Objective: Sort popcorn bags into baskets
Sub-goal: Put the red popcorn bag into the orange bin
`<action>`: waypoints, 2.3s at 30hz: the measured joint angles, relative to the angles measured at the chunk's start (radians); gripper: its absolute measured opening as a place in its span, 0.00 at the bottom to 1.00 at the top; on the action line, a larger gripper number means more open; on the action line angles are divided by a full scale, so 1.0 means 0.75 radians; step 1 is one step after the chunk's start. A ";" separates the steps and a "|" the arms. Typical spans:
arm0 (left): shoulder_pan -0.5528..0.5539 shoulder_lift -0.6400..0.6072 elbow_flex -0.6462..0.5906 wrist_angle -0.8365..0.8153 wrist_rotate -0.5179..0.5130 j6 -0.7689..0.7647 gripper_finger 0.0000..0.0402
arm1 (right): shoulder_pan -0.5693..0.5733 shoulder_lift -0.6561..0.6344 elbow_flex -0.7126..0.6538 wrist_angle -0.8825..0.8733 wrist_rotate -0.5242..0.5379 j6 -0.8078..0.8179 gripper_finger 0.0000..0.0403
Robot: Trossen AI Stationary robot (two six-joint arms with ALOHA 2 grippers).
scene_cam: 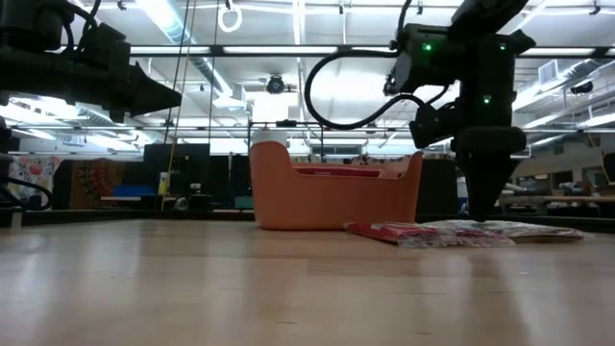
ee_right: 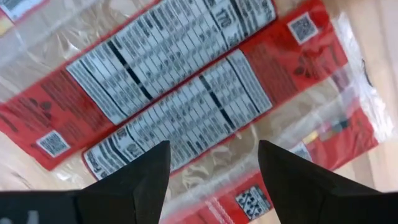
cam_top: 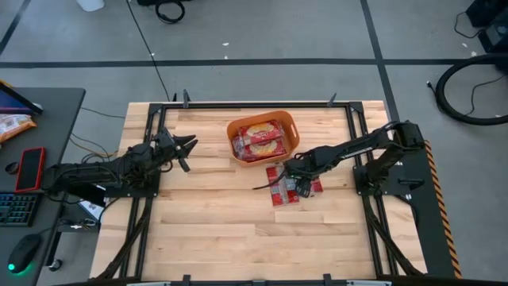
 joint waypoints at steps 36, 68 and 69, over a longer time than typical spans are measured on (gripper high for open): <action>0.000 -0.001 0.094 -0.002 -0.013 0.322 0.23 | 0.197 -0.007 -0.098 0.090 0.020 0.216 0.61; 0.000 0.000 0.094 0.135 -0.012 0.370 0.23 | 0.169 -0.009 -0.036 -0.429 0.005 0.325 0.61; 0.000 0.000 0.094 0.135 -0.012 0.370 0.23 | 0.169 -0.020 -0.048 -0.424 0.005 0.325 0.61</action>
